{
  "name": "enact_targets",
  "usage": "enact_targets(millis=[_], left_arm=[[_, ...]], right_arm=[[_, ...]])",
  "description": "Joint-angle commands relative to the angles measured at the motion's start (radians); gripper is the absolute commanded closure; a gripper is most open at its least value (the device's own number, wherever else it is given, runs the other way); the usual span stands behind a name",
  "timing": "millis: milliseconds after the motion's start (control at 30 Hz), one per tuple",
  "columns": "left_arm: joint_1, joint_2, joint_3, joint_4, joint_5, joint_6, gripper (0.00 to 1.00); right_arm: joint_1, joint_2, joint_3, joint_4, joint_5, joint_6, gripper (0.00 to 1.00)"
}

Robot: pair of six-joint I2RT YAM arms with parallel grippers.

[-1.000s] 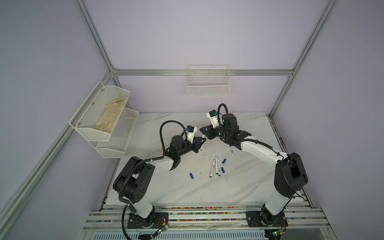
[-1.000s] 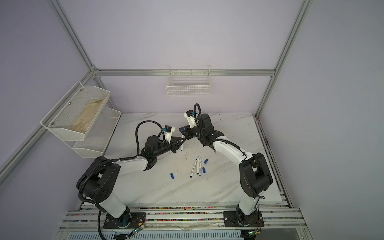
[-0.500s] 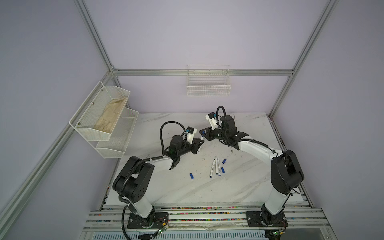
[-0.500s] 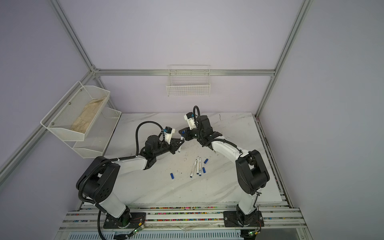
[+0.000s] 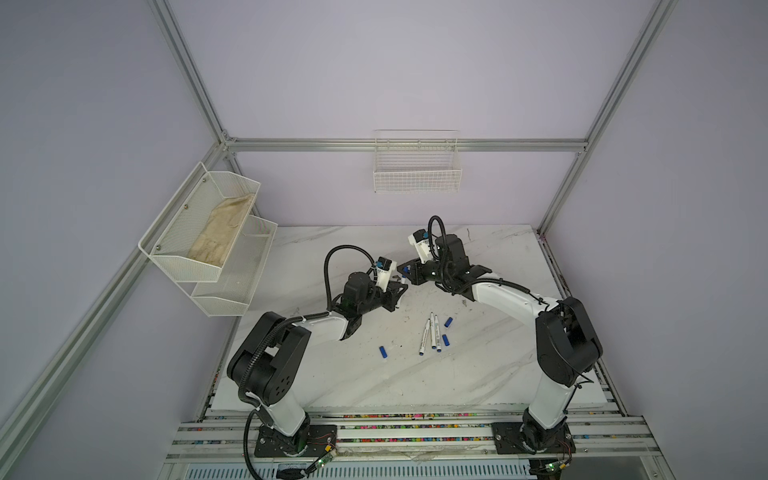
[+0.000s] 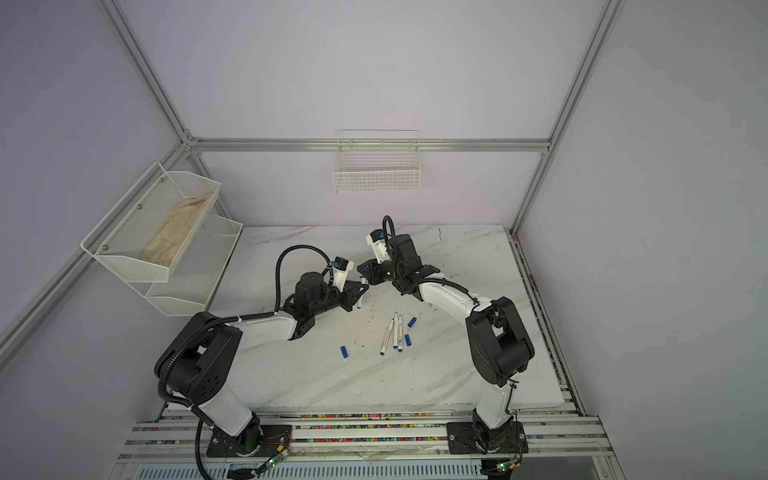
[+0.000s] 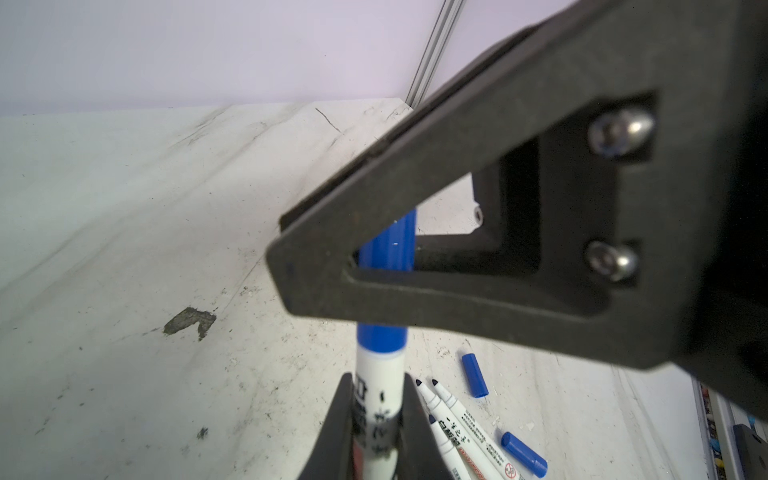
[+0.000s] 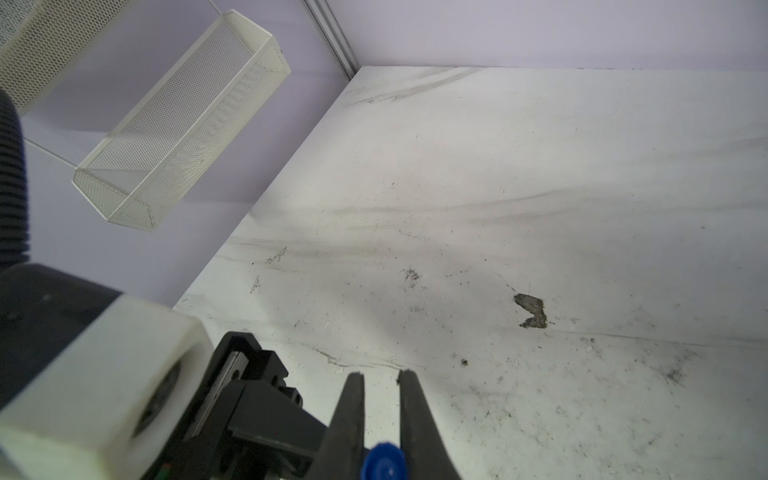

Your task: Insert the pens into the pen caps

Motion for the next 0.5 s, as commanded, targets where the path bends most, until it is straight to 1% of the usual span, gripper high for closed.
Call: enact_targets(millis=[0,100,233,333,400,467], left_arm=[[0.069,-0.006,0.140,0.232,-0.340,-0.144,1.00],[0.032,0.015,0.099,0.233,-0.329,-0.189,1.00],[-0.034,0.042,0.039,0.248,-0.320,-0.216,1.00],[-0.069,0.061,-0.001,0.258,-0.306,-0.251,1.00],[-0.086,0.070,-0.024,0.266,-0.303,-0.264,1.00],[-0.099,0.080,-0.039,0.269,-0.290,-0.282,1.00]], right_arm=[[-0.034,-0.002,-0.078,-0.316,-0.063,-0.018,1.00],[-0.041,-0.004,-0.067,-0.300,-0.084,-0.009,1.00],[-0.056,-0.018,-0.053,-0.280,-0.083,0.011,1.00],[-0.076,-0.037,-0.047,-0.236,-0.090,0.044,0.97],[-0.086,-0.047,-0.044,-0.202,-0.107,0.069,0.91],[-0.093,-0.053,-0.030,-0.175,-0.107,0.086,0.80]])
